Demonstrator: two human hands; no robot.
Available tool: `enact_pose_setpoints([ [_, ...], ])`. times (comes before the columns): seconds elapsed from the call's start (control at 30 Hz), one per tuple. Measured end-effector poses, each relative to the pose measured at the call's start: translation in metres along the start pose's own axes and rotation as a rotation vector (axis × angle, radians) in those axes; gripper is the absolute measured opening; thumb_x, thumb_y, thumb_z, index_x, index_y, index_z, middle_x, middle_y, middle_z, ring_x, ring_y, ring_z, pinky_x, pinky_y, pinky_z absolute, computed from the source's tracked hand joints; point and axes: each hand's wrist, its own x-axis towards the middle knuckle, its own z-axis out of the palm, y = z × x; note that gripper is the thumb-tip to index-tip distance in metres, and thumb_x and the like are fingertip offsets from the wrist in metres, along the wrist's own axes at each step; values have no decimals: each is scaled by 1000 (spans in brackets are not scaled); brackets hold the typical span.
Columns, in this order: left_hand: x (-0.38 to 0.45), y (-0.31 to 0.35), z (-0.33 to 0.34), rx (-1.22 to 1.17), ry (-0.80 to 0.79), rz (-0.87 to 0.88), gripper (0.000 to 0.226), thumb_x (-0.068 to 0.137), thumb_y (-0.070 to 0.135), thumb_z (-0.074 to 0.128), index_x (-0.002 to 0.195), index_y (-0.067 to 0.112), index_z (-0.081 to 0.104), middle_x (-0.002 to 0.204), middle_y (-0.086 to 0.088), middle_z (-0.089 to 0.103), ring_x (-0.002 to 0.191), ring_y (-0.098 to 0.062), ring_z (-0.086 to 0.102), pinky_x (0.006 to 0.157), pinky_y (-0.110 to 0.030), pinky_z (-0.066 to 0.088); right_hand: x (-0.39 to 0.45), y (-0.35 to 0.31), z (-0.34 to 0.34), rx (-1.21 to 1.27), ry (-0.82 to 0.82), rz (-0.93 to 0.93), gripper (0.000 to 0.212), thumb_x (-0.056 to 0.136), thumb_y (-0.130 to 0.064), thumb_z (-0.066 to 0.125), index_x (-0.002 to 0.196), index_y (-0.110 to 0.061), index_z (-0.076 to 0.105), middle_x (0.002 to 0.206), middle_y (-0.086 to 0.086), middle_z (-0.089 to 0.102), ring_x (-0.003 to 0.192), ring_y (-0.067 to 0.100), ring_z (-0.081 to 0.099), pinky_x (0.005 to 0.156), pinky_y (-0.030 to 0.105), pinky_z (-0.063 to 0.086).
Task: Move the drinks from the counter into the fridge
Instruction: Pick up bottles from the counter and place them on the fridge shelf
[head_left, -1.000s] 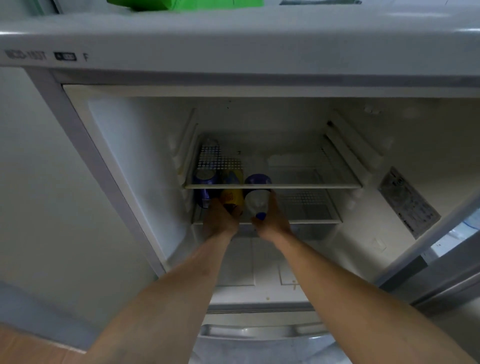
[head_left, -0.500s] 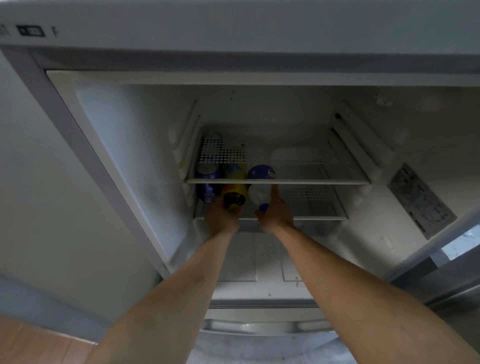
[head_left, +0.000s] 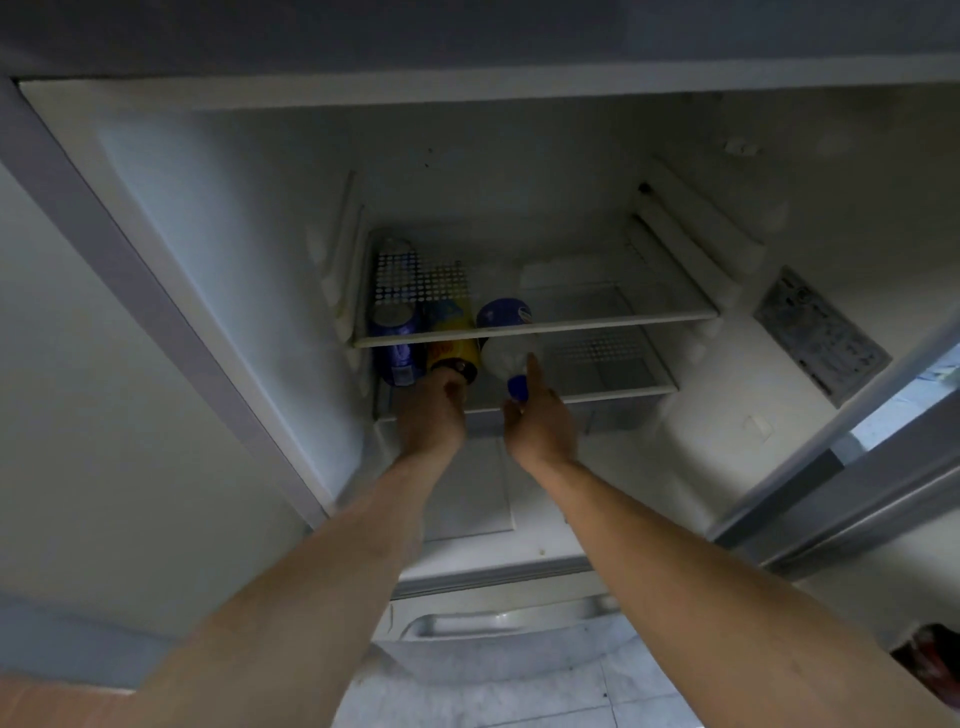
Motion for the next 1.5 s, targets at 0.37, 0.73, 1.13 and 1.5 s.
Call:
enact_pose_setpoints([
  [0.37,-57,-21,21,-266,30,31,18,91,11,62,109,14,63,103,-4,69,86,-17,61,70,-24,41,-54,39,-9,101,90,-87,63,92,-24,65,149,-25,38,106,0,59,89,14,59,77,29,53],
  [0.73,-163,-36,68,-144,-474,-71,36,91,30,66,123,27,52,96,4,68,84,-17,65,75,-31,55,-175,111,-48,253,112,124,31,95,-23,62,127,-23,60,104,-6,66,87,7,61,81,14,47],
  [1.13,-354,-61,130,117,-934,-152,57,88,23,72,136,5,49,118,-19,67,114,-29,61,95,-33,44,-472,297,-129,712,466,1089,23,93,-23,65,113,-12,66,84,7,64,65,18,56,55,25,45],
  [1.5,-452,-81,129,231,-1115,-217,32,85,10,72,114,-1,63,108,-24,68,103,-37,67,90,-36,52,-721,301,-85,952,646,1567,13,97,-19,59,97,-7,64,74,6,53,54,18,43,52,24,36],
])
